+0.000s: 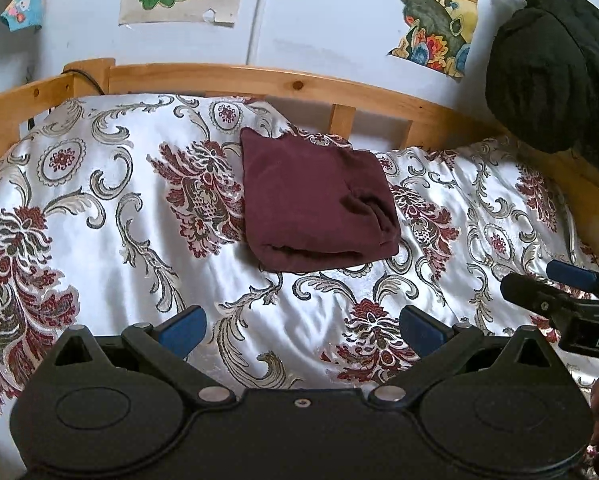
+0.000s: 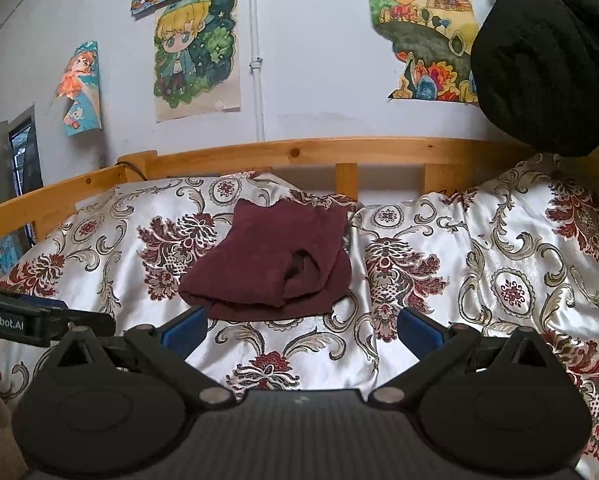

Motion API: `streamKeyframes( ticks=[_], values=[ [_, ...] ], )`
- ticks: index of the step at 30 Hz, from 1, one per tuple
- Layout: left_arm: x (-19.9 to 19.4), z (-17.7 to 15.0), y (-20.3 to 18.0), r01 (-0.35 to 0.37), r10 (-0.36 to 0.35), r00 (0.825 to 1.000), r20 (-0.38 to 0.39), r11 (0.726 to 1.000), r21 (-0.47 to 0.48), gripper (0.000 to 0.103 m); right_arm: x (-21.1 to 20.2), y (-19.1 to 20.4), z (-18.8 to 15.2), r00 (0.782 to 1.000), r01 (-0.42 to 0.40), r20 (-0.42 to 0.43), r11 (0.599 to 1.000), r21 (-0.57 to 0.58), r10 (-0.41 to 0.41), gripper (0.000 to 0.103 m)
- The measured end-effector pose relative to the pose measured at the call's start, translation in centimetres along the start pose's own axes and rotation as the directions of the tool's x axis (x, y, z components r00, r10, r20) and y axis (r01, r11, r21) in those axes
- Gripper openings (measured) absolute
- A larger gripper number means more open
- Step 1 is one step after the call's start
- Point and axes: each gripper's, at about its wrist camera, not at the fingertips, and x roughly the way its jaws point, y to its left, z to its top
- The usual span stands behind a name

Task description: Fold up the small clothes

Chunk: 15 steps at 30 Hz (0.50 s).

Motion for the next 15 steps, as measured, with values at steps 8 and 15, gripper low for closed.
streamKeyframes(
  ticks=[8,15],
  values=[
    [0.30,0.11,0.13,-0.007,0.007,1.000,-0.009,1.000,0.000,0.102,0.35,-0.52,-0.11,0.999,0.038,-0.019,0.999,0.016,-0.038,0.103],
    [0.52,0.01,0.00,-0.006,0.006,1.000,-0.019,1.000,0.015,0.102,0.42,-0.59,-0.22,0.999,0.042,-0.026,0.999,0.017,-0.041,0.103]
  ],
)
